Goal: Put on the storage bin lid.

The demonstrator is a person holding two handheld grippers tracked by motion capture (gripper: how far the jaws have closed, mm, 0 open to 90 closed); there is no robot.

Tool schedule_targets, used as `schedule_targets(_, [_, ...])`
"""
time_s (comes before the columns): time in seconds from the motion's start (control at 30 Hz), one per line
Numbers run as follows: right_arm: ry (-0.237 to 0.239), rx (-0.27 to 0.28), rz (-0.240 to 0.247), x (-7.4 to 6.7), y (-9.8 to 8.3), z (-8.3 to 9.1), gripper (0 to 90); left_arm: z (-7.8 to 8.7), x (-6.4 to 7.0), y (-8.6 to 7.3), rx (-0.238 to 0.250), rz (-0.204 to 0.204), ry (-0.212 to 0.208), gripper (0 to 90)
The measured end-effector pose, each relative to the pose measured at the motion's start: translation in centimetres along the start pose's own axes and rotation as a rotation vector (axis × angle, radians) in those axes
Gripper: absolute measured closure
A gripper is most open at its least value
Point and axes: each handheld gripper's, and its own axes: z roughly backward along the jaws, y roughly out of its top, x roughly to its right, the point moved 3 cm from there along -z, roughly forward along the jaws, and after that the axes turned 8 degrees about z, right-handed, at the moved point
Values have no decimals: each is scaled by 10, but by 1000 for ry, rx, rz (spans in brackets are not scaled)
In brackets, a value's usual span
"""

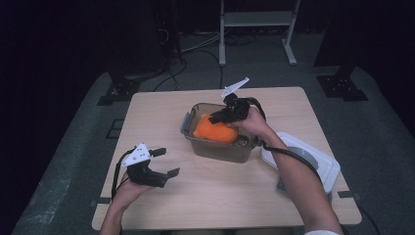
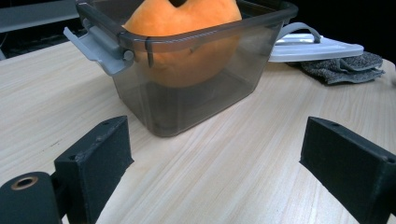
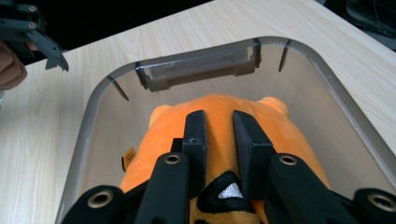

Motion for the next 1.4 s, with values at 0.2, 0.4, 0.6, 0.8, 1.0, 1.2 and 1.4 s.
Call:
schedule_targets(0.2, [8, -25, 0, 0, -3, -6, 750, 0, -1, 0, 0, -4, 0, 79])
schedule_targets(0.4, [14, -44, 2, -1, -2, -11, 746, 1, -1, 0, 2, -2, -1, 79])
schedule_targets(0.6, [20, -64, 11, -1, -2, -16, 737, 1, -1, 1, 2, -3, 0, 79])
schedule_targets(0.8, [24, -76, 7, -1, -2, -18, 725, 2, -1, 1, 3, -4, 3, 79])
schedule_targets(1.0, [29, -86, 4, -1, -2, -19, 717, 2, -1, 1, 2, -5, 1, 79])
schedule_targets(1.2, [31, -88, -5, -1, -1, -19, 704, 2, -1, 1, 4, -4, 2, 79])
schedule_targets(1.4, [34, -107, 14, -2, 0, -19, 712, 2, -1, 1, 3, -4, 1, 79])
